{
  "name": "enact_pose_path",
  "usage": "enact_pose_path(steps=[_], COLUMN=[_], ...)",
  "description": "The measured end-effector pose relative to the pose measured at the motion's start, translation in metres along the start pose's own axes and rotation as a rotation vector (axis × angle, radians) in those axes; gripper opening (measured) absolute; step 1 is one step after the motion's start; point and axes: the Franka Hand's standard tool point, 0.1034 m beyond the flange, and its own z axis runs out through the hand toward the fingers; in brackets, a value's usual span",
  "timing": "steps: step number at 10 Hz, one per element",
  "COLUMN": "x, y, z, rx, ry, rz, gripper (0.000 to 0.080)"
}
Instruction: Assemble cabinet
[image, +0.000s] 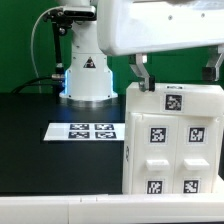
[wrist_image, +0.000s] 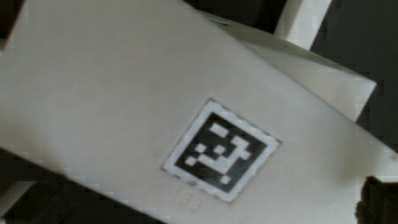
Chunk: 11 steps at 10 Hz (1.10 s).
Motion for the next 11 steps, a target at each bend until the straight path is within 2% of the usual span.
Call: enact_pose_path(steps=[3,4,5,10,11], x=[-0.0009,0.0002,0.0025,0.0000,-0.0001], y=[0.0027,0.0002,-0.0048,0.0041,0.0017], z=[-0.0003,-0.0044,-0.0074,-0.0044,0.0011], rx=[-0.009,-0.045,-0.069,-0.086,-0.108], ry=[-0.005,-0.022,-0.032,-0.056,-0.078], rz=[-0.188,-0.386,-0.535,-0.792,-0.844], gripper=[0.0797,0.0797,0.0797,0.0797,0.0797])
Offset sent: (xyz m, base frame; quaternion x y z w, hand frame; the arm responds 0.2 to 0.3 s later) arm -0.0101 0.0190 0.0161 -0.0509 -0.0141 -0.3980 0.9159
